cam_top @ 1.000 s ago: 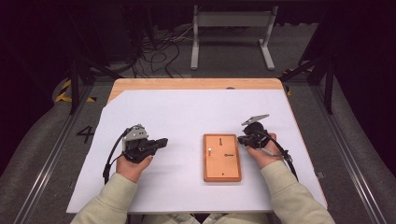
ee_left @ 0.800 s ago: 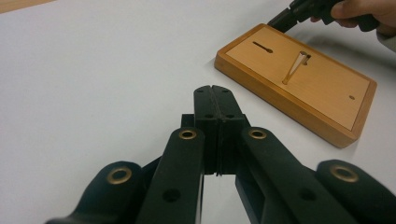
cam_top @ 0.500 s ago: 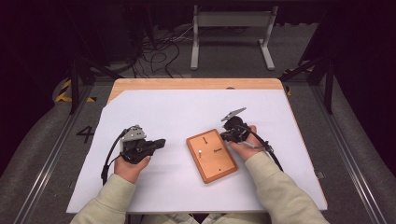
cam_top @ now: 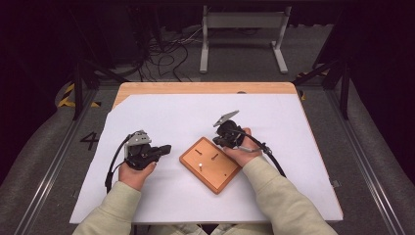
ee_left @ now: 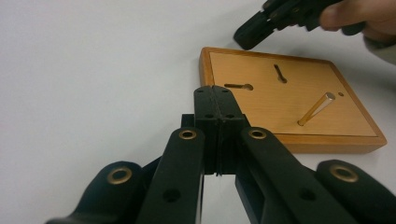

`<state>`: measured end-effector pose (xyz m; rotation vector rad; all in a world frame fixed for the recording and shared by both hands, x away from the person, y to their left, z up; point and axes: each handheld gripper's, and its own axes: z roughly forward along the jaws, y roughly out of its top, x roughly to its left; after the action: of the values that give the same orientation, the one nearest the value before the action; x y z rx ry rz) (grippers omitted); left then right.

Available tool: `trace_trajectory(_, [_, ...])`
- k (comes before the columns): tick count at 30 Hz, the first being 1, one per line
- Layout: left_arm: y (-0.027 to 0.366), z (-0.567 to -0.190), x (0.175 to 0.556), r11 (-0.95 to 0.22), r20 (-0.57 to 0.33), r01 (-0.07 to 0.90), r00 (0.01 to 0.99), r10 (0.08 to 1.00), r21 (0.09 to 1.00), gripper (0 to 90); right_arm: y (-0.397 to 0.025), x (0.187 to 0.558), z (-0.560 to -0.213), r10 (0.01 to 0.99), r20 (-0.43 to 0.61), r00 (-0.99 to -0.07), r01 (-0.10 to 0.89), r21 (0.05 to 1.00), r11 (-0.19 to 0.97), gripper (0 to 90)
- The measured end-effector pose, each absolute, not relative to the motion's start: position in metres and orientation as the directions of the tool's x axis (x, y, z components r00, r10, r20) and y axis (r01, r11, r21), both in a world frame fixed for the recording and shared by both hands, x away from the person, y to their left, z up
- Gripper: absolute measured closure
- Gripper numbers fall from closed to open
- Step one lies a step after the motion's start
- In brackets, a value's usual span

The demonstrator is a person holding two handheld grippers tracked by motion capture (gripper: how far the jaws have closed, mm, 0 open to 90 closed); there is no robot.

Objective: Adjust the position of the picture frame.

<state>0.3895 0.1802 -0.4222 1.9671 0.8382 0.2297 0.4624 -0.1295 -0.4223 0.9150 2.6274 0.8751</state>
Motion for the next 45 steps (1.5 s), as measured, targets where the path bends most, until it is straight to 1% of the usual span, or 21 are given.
trace_trajectory(4, [0.18, -0.422, 0.39, -0.312, -0.175, 0.464, 0.746, 0.643, 0.829, 89.7, -0.139, 0.439, -0.406, 0.601, 0.006, -0.799, 0.463, 0.643, 0.61, 90.0])
trace_trajectory(7, [0.18, -0.421, 0.39, -0.316, -0.166, 0.455, 0.749, 0.642, 0.832, 89.7, -0.143, 0.428, -0.4, 0.588, 0.022, -0.808, 0.458, 0.651, 0.605, 90.0])
trace_trajectory(10, [0.179, -0.42, 0.391, -0.311, -0.166, 0.459, 0.741, 0.65, 0.832, 89.8, -0.145, 0.405, -0.395, 0.543, 0.046, -0.839, 0.434, 0.659, 0.614, 90.0])
trace_trajectory(18, [0.181, -0.42, 0.393, -0.307, -0.168, 0.462, 0.737, 0.655, 0.832, 89.7, -0.136, 0.37, -0.4, 0.457, 0.095, -0.884, 0.407, 0.635, 0.657, 90.0])
trace_trajectory(26, [0.181, -0.421, 0.395, -0.319, -0.162, 0.459, 0.743, 0.649, 0.829, 89.7, -0.119, 0.343, -0.412, 0.371, 0.101, -0.923, 0.354, 0.602, 0.716, 90.0])
trace_trajectory(31, [0.181, -0.422, 0.396, -0.323, -0.166, 0.464, 0.745, 0.647, 0.825, 89.7, -0.114, 0.335, -0.419, 0.356, 0.107, -0.928, 0.349, 0.58, 0.736, 90.0])
trace_trajectory(34, [0.18, -0.422, 0.396, -0.319, -0.172, 0.47, 0.741, 0.649, 0.823, 89.7, -0.108, 0.33, -0.426, 0.35, 0.062, -0.935, 0.326, 0.54, 0.776, 90.0])
trace_trajectory(41, [0.179, -0.423, 0.397, -0.325, -0.171, 0.472, 0.743, 0.647, 0.819, 89.7, -0.106, 0.327, -0.43, 0.335, 0.033, -0.942, 0.304, 0.505, 0.807, 90.0])
trace_trajectory(45, [0.179, -0.424, 0.397, -0.322, -0.176, 0.474, 0.743, 0.646, 0.819, 89.7, -0.119, 0.335, -0.43, 0.381, 0.015, -0.925, 0.338, 0.494, 0.801, 90.0])
